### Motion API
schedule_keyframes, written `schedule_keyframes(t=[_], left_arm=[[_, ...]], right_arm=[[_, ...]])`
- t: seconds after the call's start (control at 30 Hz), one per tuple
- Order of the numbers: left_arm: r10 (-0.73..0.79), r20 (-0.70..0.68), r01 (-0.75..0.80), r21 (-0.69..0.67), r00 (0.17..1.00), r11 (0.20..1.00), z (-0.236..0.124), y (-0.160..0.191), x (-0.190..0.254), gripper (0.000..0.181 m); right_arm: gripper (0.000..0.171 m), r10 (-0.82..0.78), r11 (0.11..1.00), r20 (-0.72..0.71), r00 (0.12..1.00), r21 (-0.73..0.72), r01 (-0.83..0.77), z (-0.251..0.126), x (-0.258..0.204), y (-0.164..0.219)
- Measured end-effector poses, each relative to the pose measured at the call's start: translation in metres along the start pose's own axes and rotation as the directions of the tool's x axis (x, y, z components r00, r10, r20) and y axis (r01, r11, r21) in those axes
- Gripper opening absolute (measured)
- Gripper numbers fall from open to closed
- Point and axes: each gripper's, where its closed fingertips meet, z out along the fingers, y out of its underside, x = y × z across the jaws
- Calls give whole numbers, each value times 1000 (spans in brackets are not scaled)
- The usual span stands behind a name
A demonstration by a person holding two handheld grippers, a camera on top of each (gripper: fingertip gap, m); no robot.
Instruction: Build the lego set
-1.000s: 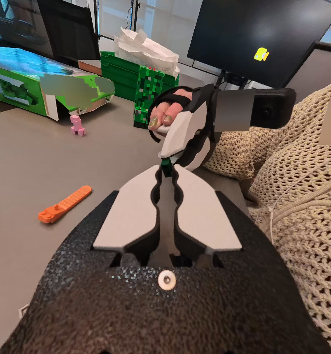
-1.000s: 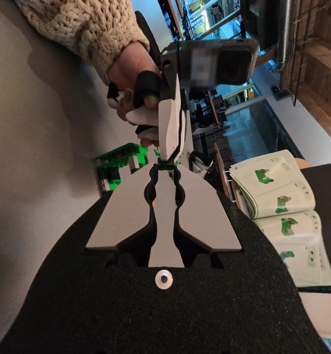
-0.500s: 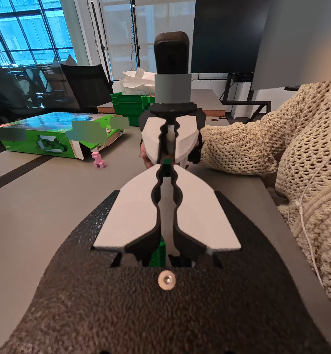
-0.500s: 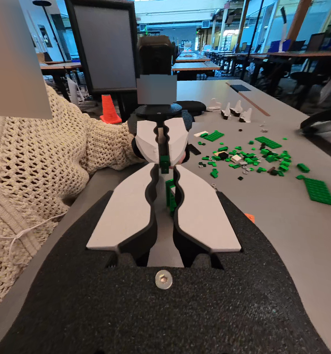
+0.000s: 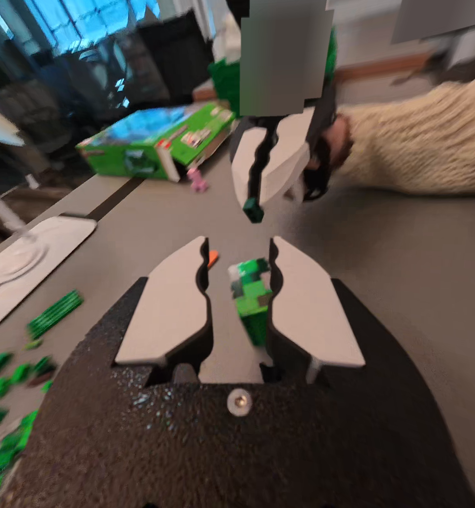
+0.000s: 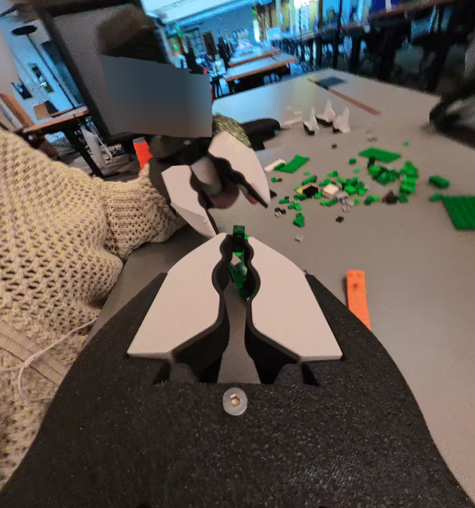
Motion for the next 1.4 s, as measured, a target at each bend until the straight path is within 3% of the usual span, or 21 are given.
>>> schedule_keyframes(t=[0.07,0.2,0.37,0.47,0.87,1.0,1.1,1.33,1.4], left_arm=[[25,46,-20,-102,999,995,1,16,-7,50],[25,8,-22,-227,1000,974,9,36,3,61],[23,28,-15,-264,999,964,15,40,6,55],[10,35,0,-290,999,957,19,43,7,52],[27,18,-21,-283,999,959,20,43,11,39],[11,48,4,-292,999,957,8,44,6,61],[1,99,20,-219,995,975,-3,42,5,62],[83,207,-60,-115,975,992,-26,41,11,46],[85,221,-72,-64,971,995,-34,37,12,28]], right_arm=[[7,125,991,-19,992,-50,-126,3,14,9],[7,389,911,-26,921,-139,-388,10,30,29],[7,666,741,60,743,-168,-650,8,38,32],[7,758,648,100,644,-226,-728,10,38,34],[7,845,527,138,517,-385,-758,16,27,38],[7,856,513,161,491,-378,-771,18,26,36],[7,863,504,180,472,-367,-782,17,26,36],[7,877,480,239,418,-365,-798,18,29,38],[7,875,482,243,418,-361,-799,18,29,39]])
